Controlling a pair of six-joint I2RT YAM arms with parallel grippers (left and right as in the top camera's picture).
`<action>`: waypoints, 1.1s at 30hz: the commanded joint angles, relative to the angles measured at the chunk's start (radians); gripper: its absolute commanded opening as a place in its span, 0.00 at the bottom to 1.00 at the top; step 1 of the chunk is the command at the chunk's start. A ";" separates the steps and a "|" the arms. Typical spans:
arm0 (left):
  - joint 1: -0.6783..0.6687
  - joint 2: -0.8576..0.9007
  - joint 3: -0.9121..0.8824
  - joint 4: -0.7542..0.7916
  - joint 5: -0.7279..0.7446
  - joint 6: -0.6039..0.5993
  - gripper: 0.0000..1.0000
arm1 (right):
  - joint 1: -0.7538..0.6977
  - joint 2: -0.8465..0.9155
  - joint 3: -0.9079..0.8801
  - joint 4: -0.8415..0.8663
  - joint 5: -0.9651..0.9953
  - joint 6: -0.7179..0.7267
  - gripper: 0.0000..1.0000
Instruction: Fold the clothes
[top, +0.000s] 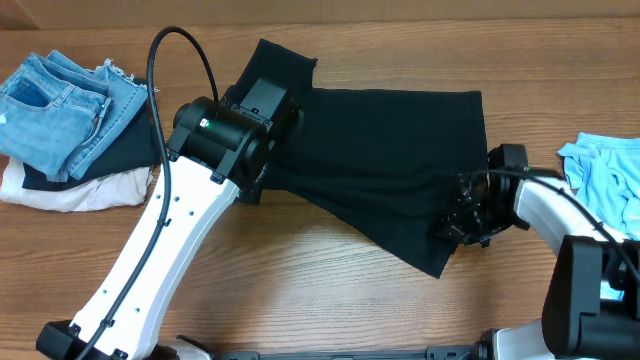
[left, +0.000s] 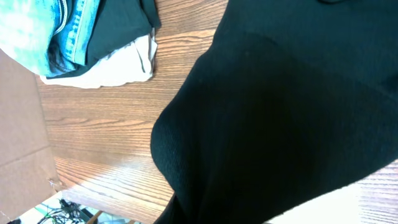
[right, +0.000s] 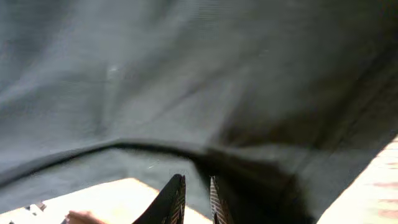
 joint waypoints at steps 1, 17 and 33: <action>0.007 0.000 0.012 -0.002 0.010 0.000 0.04 | 0.000 0.000 -0.134 0.110 0.127 0.113 0.15; 0.006 0.000 -0.101 -0.002 0.157 -0.008 0.26 | -0.103 -0.002 0.173 -0.218 0.823 0.478 0.04; 0.216 0.000 -0.102 0.155 0.264 0.035 0.59 | -0.071 0.127 0.170 0.201 0.143 0.116 0.04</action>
